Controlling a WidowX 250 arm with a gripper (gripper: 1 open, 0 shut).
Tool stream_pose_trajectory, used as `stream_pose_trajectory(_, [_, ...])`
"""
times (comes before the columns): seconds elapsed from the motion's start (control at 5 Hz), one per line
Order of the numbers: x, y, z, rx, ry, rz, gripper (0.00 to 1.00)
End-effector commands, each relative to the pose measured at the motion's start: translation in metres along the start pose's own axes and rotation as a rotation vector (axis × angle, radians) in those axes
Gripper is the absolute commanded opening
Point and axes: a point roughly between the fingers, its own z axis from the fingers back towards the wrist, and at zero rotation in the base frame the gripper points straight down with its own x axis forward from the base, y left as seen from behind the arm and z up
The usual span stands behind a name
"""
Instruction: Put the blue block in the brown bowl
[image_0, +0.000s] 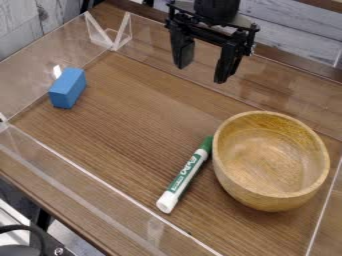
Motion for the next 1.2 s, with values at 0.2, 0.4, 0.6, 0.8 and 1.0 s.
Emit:
stream_pose_trajectory(0.2, [-0.007,0.027,-0.002,0.009,0.004,0.057,1.00])
stream_pose_trajectory(0.4, [-0.016,0.062,0.003,0.015,-0.022,0.125,1.00])
stream_pose_trajectory(0.6, [-0.023,0.098,0.006,0.028,-0.053,0.182,1.00])
stream_pose_trajectory(0.8, [-0.031,0.132,0.006,0.034,-0.080,0.252,1.00])
stream_pose_trajectory(1.0, [-0.033,0.145,0.002,0.038,-0.093,0.287,1.00])
